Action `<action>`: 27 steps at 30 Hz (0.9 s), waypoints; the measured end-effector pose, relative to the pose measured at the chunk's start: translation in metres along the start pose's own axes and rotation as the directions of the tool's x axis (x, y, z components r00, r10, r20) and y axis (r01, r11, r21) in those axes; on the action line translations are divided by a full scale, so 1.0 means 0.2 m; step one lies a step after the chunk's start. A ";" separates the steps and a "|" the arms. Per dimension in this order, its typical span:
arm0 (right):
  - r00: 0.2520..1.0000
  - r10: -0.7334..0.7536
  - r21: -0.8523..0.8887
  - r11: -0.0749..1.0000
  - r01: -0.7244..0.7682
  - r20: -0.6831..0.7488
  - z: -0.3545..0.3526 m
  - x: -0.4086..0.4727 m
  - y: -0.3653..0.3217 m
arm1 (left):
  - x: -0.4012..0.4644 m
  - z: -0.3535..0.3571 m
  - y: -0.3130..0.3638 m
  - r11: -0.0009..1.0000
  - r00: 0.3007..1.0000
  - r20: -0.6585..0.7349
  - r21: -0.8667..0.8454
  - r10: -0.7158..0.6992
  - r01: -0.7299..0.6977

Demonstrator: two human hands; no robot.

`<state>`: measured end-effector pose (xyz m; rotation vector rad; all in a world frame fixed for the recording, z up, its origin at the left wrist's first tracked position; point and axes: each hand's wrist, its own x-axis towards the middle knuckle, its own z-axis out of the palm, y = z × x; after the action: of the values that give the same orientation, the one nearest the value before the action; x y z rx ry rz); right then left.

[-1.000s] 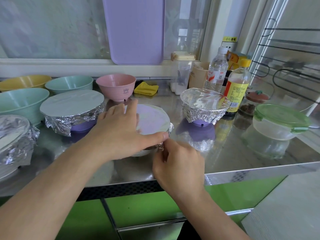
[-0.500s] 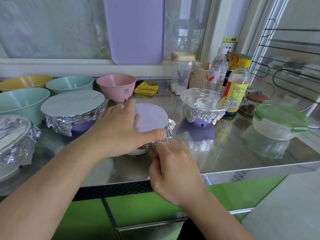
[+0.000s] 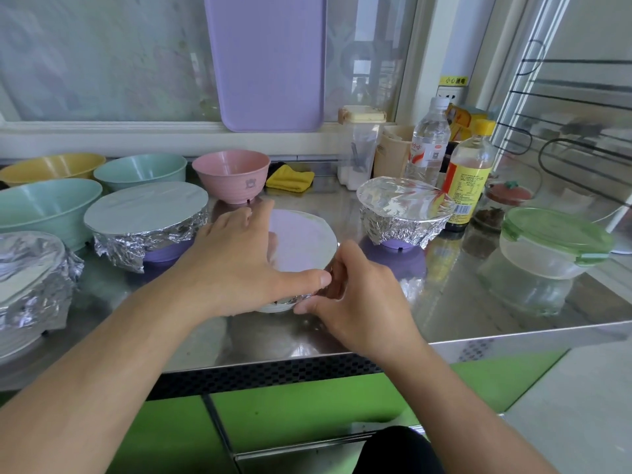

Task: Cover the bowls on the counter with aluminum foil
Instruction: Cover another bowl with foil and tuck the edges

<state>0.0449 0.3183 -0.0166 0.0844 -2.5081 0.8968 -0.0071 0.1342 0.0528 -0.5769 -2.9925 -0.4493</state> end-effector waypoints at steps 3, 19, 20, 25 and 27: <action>0.994 -0.079 -0.144 0.987 0.067 -0.079 0.06 -0.02 0.01 | -0.01 0.00 0.00 1.000 1.000 0.002 -0.001 -0.001 0.001; 0.995 -0.027 0.212 0.977 0.006 0.097 -0.09 0.03 0.08 | 0.02 -0.16 -0.06 0.993 0.962 0.262 -0.108 0.075 -0.048; 0.995 -0.012 0.234 0.972 -0.012 0.099 -0.09 0.03 0.07 | 0.01 -0.16 -0.06 0.996 0.967 0.248 -0.086 0.059 -0.039; 0.991 0.056 0.292 0.952 -0.090 0.125 -0.10 0.03 0.07 | -0.03 -0.05 0.02 0.997 0.990 0.125 0.036 -0.067 0.063; 0.989 0.073 0.322 0.940 -0.112 0.133 -0.09 0.03 0.06 | -0.02 -0.03 0.02 0.997 0.992 0.108 0.053 -0.062 0.057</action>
<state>0.0443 0.3400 -0.0083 0.1314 -2.4612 1.3824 -0.0018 0.1344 0.0583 -0.5264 -3.1226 -0.3559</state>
